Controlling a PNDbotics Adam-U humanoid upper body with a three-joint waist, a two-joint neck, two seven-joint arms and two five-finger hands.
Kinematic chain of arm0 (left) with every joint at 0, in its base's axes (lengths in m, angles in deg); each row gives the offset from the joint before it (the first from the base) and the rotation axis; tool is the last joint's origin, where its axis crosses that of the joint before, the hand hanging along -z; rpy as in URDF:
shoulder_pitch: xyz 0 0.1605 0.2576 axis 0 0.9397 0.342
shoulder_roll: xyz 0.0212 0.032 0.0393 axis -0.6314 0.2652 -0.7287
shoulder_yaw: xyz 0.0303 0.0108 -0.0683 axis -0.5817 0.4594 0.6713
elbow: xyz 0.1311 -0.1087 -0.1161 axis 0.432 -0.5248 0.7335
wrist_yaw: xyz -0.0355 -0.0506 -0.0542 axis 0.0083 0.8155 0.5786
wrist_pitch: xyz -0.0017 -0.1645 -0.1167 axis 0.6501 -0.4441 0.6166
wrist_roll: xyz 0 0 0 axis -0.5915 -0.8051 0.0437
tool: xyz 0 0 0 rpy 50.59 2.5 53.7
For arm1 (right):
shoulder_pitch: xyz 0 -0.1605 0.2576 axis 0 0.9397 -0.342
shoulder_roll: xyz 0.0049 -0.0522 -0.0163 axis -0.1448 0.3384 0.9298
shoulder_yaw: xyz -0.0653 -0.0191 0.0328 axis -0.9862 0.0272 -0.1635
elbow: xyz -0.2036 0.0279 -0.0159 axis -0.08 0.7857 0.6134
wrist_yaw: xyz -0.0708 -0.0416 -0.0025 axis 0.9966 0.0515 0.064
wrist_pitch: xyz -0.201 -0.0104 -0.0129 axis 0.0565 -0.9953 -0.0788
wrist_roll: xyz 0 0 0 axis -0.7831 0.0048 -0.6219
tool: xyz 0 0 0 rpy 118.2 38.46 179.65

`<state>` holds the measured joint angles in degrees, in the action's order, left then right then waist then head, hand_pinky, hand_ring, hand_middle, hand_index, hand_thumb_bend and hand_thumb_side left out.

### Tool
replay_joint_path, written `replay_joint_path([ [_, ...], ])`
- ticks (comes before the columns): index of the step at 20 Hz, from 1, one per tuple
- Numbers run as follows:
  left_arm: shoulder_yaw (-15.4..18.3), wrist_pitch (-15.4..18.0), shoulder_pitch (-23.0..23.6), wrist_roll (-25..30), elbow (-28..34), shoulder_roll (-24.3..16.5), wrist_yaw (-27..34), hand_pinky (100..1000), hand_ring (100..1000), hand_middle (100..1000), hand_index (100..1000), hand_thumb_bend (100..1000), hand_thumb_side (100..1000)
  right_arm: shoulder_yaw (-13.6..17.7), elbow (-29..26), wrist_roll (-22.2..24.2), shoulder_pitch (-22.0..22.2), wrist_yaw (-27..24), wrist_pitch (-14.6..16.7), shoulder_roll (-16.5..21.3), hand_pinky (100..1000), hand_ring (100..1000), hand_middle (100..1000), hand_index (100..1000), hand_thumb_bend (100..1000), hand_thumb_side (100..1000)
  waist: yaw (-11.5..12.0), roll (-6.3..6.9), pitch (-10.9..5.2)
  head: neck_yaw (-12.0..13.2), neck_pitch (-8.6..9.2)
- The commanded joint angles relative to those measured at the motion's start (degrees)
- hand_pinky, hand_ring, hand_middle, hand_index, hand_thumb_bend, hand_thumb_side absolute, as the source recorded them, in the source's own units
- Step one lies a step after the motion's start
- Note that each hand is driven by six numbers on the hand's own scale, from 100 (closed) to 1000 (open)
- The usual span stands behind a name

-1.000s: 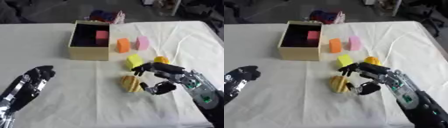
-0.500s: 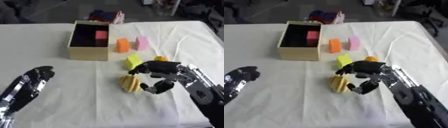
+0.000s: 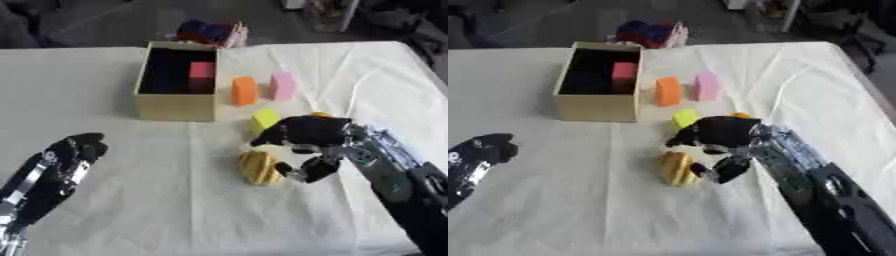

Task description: Pick up objects on the table and place them in the box.

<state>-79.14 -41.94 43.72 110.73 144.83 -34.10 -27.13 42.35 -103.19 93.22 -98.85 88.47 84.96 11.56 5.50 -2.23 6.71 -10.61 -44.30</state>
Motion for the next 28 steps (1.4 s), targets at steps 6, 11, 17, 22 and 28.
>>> replay_joint_path([
  [6,-0.1,0.1,-0.5,0.2,0.6,-1.1,0.3,819,771,687,849,100,747,-0.9,1.7,5.3,-1.5,3.9,1.8,-0.2,890,870,851,840,100,208,0.1,0.24,-1.43,-0.3,0.19],
  [11,-0.2,0.1,-0.5,0.3,0.6,-1.1,0.3,819,771,687,849,100,747,-0.9,2.6,3.8,-1.8,5.4,1.5,-0.7,873,849,822,676,100,143,0.2,0.19,-1.42,-0.3,0.19],
  [17,-0.1,0.0,-0.5,0.2,0.6,-1.1,0.3,819,771,687,849,100,747,0.4,2.8,-14.6,-2.1,9.5,-1.0,-1.3,815,745,679,358,100,100,0.2,0.19,-1.49,-0.2,0.19],
  [22,-0.1,0.0,-0.4,0.2,0.6,-1.1,0.3,819,771,687,849,100,747,0.8,3.5,-25.1,-3.3,10.3,-1.9,-1.2,810,723,649,352,100,100,0.1,0.17,-1.58,-0.1,0.19],
  [28,-0.1,0.0,-0.1,0.1,0.6,-1.1,0.3,819,771,687,849,100,748,2.4,4.2,-26.3,-8.5,2.6,-4.8,0.1,812,694,623,348,100,100,0.1,0.1,-1.88,0.1,0.19],
])
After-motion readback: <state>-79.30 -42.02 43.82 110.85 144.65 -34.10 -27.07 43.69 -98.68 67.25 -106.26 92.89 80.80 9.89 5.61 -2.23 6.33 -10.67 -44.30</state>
